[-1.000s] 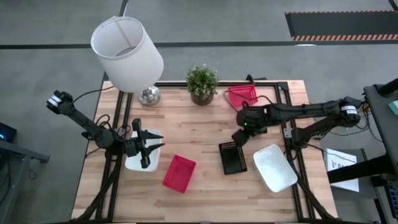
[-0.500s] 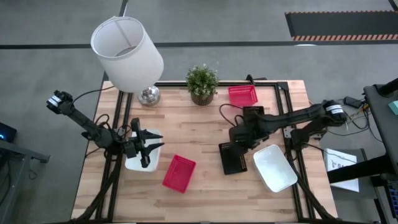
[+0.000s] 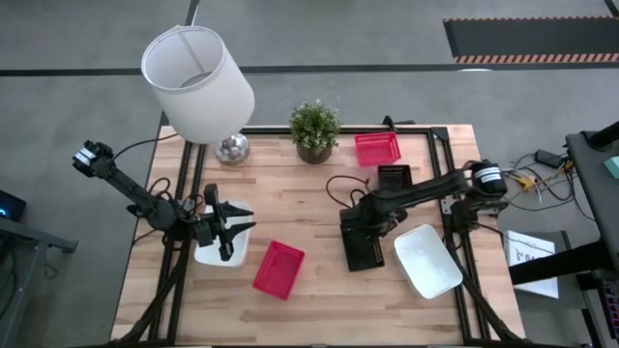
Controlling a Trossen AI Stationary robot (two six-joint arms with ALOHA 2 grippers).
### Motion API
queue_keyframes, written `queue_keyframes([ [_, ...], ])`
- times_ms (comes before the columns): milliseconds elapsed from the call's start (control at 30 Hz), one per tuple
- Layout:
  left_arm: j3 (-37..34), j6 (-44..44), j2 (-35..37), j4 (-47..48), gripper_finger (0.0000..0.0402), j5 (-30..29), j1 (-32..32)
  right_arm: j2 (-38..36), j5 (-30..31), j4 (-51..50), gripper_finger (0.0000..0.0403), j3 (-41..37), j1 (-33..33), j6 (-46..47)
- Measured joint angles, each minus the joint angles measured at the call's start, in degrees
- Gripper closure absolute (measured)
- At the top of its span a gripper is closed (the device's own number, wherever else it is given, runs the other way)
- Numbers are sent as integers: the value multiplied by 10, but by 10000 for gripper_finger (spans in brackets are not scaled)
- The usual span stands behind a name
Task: Stack baskets by color
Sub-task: Stack the black bin on the black bins
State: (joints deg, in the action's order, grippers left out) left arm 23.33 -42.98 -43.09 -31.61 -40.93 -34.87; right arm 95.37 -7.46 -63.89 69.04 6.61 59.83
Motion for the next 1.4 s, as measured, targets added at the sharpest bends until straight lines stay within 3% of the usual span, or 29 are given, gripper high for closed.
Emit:
queue_keyframes([
  [267,0,0,-1,15,297,0,0,37,0,31,243,2,-2,3],
  [633,0,-7,-4,22,297,0,0,39,14,49,385,2,-3,23],
  [933,0,-8,-4,21,297,-1,0,-5,15,44,394,10,-17,1],
  [1400,0,-9,-4,21,297,-1,0,-159,57,20,394,38,-103,-56],
])
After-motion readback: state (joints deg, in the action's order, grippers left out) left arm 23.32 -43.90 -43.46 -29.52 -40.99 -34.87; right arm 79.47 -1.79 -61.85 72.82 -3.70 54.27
